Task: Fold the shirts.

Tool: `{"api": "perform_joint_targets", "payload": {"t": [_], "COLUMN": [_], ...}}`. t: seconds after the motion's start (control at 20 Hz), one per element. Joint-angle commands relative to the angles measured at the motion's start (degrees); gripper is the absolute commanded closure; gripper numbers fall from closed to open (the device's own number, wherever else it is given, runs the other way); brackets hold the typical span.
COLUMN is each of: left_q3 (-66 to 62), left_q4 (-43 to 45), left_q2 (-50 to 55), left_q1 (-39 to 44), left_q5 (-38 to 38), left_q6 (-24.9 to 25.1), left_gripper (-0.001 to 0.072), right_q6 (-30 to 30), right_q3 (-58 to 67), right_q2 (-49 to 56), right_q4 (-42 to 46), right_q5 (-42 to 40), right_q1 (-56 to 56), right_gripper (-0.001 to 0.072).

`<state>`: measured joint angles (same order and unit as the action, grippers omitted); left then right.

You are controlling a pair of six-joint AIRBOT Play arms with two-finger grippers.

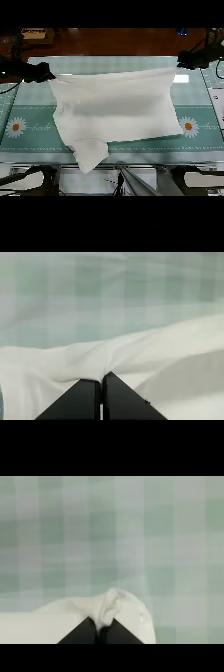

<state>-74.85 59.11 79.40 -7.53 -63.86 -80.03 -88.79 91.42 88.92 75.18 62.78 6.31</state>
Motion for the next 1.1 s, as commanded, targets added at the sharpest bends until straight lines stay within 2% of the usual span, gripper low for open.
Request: {"api": "perform_joint_targets", "payload": {"t": [0.0,0.1,0.2,0.5,0.6,0.75,0.9,1.05], "left_q3": [0.13,0.13,0.15,0.11,-0.50,-1.57,-1.49,0.13], "left_q4": [-0.66,-0.63,-0.22,1.95,3.06,6.10,7.93,8.00], "left_q2": [5.22,6.80,8.17,10.56,8.83,5.27,5.11,5.75], "left_q1": [2.51,4.22,5.86,6.95,6.67,5.18,4.33,4.70], "left_q5": [11.02,15.61,18.56,14.60,10.80,-0.48,-12.87,-14.40], "left_q6": [0.09,0.98,2.75,2.89,3.10,2.54,-2.23,-4.33], "left_gripper": [0.0679,0.0679,0.0679,0.0679,0.0679,0.0679,0.0679,0.0679], "right_q6": [-0.24,-0.24,-0.22,-0.81,0.48,0.98,-0.35,-1.25], "right_q3": [0.00,0.00,0.00,0.00,0.00,0.00,0.00,-0.20], "right_q2": [4.83,6.10,7.43,9.29,7.17,2.97,1.20,1.99], "right_q4": [-0.48,-0.55,-0.39,0.28,0.37,0.44,0.48,2.91], "right_q5": [-14.10,-17.79,-18.21,-13.70,-10.54,-0.87,9.03,15.41], "right_q1": [-0.42,-0.42,-0.39,-0.37,0.02,1.33,1.99,1.73], "right_gripper": [0.0690,0.0689,0.0690,0.0690,0.0690,0.0690,0.0690,0.0690]}}
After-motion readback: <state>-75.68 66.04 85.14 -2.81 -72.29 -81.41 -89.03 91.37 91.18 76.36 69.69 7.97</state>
